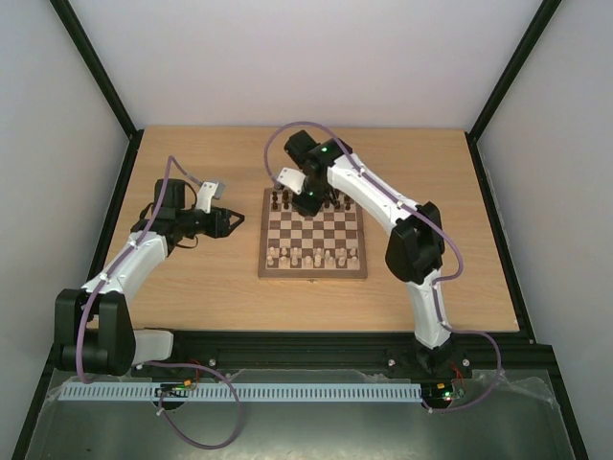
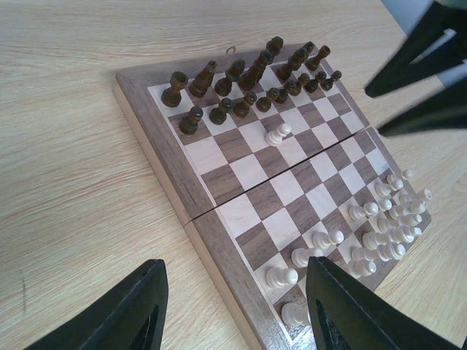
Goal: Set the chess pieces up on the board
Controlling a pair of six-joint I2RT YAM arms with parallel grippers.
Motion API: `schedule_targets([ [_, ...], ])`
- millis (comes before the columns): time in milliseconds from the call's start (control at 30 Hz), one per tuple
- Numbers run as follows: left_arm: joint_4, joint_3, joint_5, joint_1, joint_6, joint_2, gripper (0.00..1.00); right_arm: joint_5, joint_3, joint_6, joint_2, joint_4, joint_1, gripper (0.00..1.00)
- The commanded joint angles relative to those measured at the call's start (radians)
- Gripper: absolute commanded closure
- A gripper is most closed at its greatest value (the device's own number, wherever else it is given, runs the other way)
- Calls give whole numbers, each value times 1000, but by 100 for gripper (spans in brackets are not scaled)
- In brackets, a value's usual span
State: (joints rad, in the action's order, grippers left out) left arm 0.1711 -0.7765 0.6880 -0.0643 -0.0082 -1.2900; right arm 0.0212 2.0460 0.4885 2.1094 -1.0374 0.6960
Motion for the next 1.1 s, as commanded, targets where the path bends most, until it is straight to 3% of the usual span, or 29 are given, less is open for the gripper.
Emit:
schedule_targets([
  [0, 13, -6, 10, 6, 5, -1, 45, 18, 59, -66, 79, -17, -47, 69],
  [267, 22, -13, 9, 6, 8, 5, 44, 30, 72, -66, 148, 2, -71, 69],
  [633, 28, -13, 10, 6, 8, 11, 44, 47, 108, -88, 229, 32, -78, 61],
  [900, 27, -5, 10, 7, 7, 18, 44, 42, 136, -92, 282, 40, -78, 62],
  [1067, 21, 0, 11, 7, 5, 16, 44, 49, 152, -94, 302, 48, -78, 68],
])
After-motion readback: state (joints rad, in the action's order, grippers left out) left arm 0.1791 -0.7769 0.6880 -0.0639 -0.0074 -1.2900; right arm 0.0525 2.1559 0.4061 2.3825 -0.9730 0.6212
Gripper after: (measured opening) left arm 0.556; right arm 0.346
